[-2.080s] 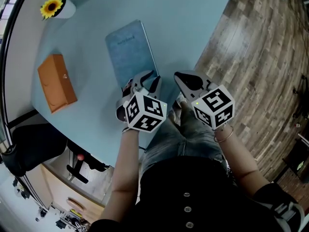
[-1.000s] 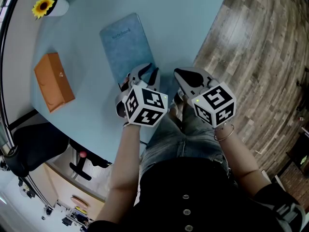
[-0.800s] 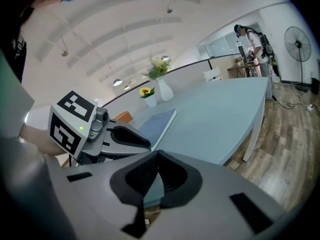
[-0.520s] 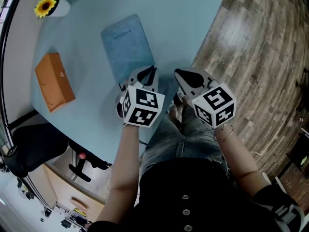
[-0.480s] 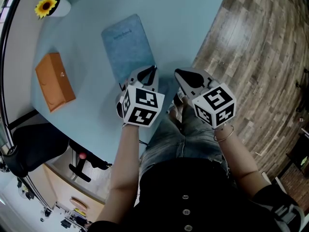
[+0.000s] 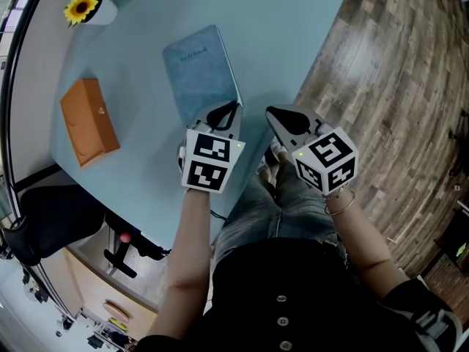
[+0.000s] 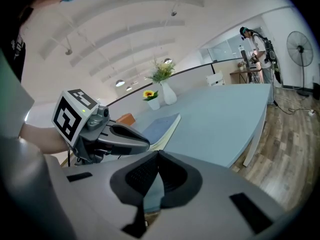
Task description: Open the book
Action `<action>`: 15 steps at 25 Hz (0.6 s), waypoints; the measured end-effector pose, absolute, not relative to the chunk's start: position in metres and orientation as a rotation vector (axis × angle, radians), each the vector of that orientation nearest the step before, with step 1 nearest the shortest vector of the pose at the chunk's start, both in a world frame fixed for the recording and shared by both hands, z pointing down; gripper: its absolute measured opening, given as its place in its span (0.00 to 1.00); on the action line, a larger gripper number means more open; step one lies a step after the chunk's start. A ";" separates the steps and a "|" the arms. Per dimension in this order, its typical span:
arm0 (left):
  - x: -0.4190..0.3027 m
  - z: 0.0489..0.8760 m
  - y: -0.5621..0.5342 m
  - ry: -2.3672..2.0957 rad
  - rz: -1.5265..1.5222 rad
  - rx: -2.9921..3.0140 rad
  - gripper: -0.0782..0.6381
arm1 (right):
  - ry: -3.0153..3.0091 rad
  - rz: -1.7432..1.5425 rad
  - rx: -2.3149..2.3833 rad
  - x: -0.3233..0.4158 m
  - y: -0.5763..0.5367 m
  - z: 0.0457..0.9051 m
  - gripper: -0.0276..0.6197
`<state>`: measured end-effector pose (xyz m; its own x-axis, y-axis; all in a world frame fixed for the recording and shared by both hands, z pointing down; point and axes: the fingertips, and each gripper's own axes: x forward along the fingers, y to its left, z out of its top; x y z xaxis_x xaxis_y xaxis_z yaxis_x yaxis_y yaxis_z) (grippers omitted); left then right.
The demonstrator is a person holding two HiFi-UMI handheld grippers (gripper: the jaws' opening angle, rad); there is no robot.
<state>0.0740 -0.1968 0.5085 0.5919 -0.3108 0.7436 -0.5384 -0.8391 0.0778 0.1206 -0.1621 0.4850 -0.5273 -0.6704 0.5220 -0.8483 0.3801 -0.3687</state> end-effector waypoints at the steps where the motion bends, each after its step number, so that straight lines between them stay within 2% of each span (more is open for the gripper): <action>1: 0.073 0.506 -0.197 -0.697 1.085 2.527 0.14 | -2.359 0.881 1.339 0.121 -0.163 0.484 0.04; 15: 0.065 0.474 -0.196 -0.749 0.914 2.511 0.14 | -2.402 0.795 1.322 0.111 -0.176 0.458 0.04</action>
<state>0.0651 -0.1955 0.4743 0.6492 -0.3545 0.6730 -0.5903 -0.7928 0.1518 0.1106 -0.1758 0.4579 -0.5391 -0.6845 0.4907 -0.8421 0.4278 -0.3283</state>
